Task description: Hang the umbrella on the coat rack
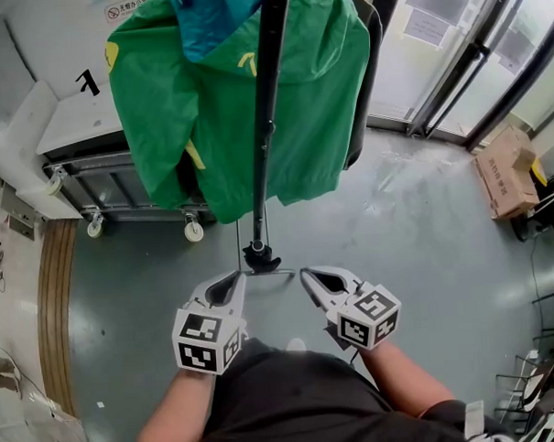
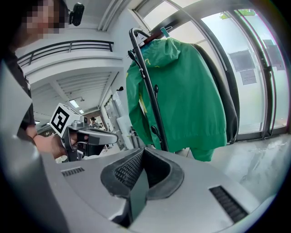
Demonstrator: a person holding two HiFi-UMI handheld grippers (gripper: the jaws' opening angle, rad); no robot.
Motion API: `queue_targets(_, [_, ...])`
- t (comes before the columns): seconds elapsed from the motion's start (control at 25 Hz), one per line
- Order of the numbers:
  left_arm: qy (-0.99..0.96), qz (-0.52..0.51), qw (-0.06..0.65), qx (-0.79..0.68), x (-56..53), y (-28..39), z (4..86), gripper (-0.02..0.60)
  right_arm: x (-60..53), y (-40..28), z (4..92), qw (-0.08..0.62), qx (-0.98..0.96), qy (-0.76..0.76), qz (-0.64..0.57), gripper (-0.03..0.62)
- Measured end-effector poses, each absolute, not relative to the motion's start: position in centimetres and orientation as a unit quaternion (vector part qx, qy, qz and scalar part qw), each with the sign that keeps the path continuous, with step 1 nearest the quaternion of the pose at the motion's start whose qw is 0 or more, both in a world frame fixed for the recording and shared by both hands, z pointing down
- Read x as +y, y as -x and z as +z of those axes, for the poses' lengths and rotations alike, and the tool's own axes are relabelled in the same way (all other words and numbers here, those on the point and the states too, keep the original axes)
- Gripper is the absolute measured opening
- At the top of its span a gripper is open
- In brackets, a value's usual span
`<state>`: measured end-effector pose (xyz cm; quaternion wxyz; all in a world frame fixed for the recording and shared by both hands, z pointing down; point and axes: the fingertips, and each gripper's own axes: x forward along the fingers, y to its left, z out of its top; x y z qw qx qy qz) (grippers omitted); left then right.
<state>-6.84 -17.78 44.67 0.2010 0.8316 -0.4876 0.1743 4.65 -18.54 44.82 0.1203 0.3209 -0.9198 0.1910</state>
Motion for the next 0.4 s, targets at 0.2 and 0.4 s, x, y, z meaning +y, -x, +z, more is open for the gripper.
queue_targets(0.2, [-0.831,0.178,0.202,-0.486,-17.63,7.09,44.76,0.015,-18.33,-4.33,44.66,0.117,-0.921,-0.318,0.190,0.009])
queue_targets(0.4, [-0.832,0.176,0.200,-0.487,-17.56,7.43,44.64,0.015,-18.23,-3.85,44.65,0.117,-0.923,-0.316,0.188,0.009])
